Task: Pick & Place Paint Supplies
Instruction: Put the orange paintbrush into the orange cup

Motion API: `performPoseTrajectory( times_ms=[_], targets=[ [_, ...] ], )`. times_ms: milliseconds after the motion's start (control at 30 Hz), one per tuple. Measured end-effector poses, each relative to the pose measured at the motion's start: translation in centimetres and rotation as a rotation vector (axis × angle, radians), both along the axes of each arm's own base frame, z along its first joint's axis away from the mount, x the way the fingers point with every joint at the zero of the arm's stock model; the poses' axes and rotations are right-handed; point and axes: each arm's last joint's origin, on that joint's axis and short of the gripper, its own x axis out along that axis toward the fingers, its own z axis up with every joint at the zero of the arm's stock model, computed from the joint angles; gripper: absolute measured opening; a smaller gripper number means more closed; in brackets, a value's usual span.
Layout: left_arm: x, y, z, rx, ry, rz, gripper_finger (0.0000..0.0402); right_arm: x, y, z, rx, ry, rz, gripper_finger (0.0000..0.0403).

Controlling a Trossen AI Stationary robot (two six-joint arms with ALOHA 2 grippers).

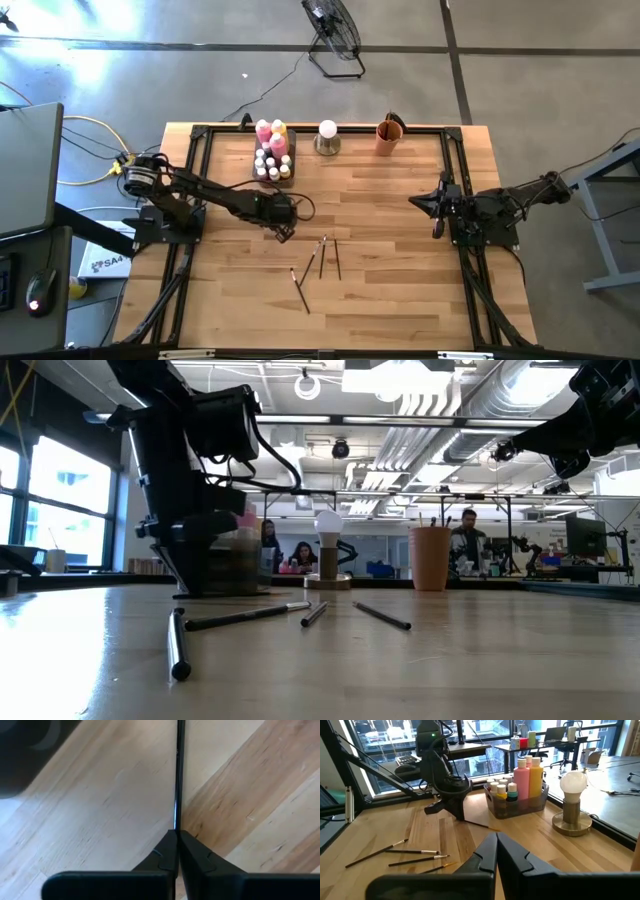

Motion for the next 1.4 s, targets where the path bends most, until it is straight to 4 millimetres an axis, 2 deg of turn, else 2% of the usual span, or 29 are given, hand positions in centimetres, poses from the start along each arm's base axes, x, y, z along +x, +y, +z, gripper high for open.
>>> performPoseTrajectory(
  times_ms=[533, 767, 1400],
  targets=[
    [0.9, -0.2, 0.1, 0.017, -0.028, -0.287, 0.0001, 0.0, 0.0, 0.0, 0.000, 0.000, 0.001, 0.0002],
    [2.1, -0.5, 0.5, -0.007, -0.143, -0.408, 0.0000, 0.0, 0.0, 0.0, 0.000, 0.000, 0.001, 0.0002],
    [2.1, -0.5, 0.6, -0.008, -0.152, -0.402, 0.0020, 0.0, 0.0, 0.0, 0.001, 0.000, 0.001, 0.0002]
  ],
)
